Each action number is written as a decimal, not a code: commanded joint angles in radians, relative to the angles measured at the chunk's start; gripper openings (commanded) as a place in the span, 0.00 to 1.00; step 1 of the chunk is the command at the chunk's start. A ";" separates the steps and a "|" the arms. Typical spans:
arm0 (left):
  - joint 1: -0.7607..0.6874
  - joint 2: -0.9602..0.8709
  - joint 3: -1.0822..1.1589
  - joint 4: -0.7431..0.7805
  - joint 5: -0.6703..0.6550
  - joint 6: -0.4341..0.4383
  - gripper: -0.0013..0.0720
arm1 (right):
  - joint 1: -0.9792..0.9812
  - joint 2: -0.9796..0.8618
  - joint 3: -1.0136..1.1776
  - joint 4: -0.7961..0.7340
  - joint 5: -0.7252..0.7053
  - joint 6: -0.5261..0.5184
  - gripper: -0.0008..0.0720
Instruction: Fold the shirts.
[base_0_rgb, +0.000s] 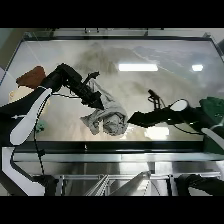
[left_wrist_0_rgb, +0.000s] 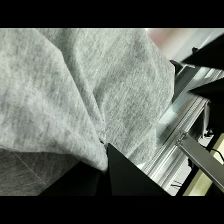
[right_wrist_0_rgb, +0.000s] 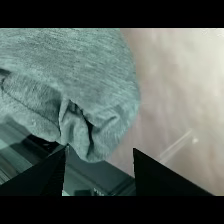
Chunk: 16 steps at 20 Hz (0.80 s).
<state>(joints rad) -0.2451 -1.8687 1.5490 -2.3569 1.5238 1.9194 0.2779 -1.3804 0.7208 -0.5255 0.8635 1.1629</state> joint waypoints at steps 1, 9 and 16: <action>0.000 0.001 -0.001 0.000 0.013 0.003 0.03 | 0.062 -0.158 0.005 0.240 -0.067 -0.146 0.64; 0.005 0.010 0.022 -0.001 0.061 0.054 0.03 | 0.053 -0.149 0.066 0.233 -0.048 -0.180 0.03; 0.251 0.362 0.370 -0.003 0.080 0.005 0.03 | -0.394 0.333 0.407 -0.271 0.141 0.102 0.03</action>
<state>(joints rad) -0.1005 -1.6520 1.7912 -2.3585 1.6386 1.9675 0.0719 -1.2404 0.9855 -0.5835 0.9543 1.1416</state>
